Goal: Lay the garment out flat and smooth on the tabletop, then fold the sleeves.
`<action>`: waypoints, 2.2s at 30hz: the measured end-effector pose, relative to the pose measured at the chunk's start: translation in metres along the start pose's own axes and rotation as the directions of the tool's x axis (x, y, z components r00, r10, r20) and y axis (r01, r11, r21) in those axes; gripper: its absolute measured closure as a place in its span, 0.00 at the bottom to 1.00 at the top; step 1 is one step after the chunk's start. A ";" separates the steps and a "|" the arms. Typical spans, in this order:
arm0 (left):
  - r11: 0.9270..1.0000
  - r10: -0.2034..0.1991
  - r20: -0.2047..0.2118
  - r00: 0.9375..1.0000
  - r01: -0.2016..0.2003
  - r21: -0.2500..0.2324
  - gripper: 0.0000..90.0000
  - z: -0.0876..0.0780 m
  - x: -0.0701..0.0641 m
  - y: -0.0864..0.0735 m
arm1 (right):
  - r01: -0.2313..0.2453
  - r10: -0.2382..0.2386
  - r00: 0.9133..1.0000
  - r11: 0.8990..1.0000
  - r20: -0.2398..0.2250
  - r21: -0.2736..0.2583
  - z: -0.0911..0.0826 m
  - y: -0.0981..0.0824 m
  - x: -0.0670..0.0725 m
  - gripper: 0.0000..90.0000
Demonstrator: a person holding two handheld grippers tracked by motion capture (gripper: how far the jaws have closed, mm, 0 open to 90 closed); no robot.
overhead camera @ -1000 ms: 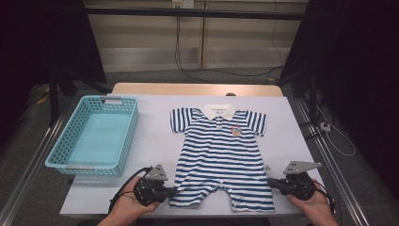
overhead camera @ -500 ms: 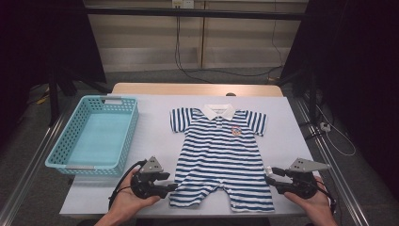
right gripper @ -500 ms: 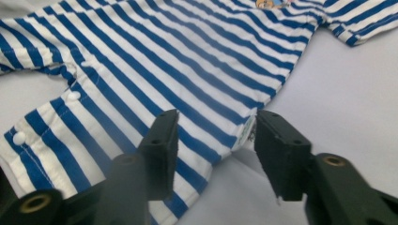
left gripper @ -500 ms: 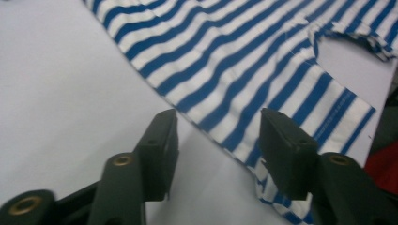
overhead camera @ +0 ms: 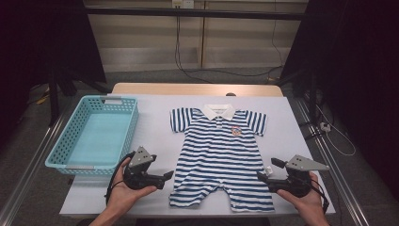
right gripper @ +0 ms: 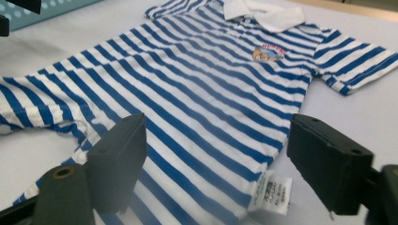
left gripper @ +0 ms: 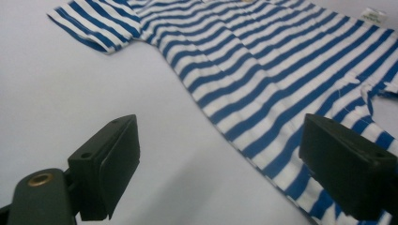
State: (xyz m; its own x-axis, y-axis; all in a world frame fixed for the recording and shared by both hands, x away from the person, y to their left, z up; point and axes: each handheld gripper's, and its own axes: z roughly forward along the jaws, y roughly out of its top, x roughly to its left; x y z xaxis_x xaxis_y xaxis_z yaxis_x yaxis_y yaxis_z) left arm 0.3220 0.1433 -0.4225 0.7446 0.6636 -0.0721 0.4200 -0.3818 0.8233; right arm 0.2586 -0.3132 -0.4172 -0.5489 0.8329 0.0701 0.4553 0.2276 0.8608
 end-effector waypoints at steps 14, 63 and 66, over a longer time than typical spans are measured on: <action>0.995 -0.011 -0.059 0.998 0.005 -0.102 0.05 -0.013 0.012 0.002 | -0.061 0.061 0.998 0.995 0.001 -0.079 0.004 0.002 0.009 0.08; 0.990 -0.052 -0.039 0.998 0.046 -0.135 0.08 0.063 0.043 0.063 | -0.008 0.011 1.000 0.992 0.021 -0.126 0.003 -0.006 0.005 0.05; 0.994 -0.019 -0.040 0.999 0.015 -0.108 0.08 0.066 0.051 0.071 | -0.002 0.005 1.000 0.992 0.024 -0.124 0.003 -0.006 0.006 0.05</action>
State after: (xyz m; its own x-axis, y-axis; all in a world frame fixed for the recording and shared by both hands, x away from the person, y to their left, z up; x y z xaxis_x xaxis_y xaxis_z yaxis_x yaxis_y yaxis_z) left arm 0.4242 0.1075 -0.4051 0.7152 0.6958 -0.0654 0.3726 -0.3005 0.8780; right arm 0.2542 -0.3081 -0.4236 -0.5294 0.8461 0.0627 0.3662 0.1612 0.9165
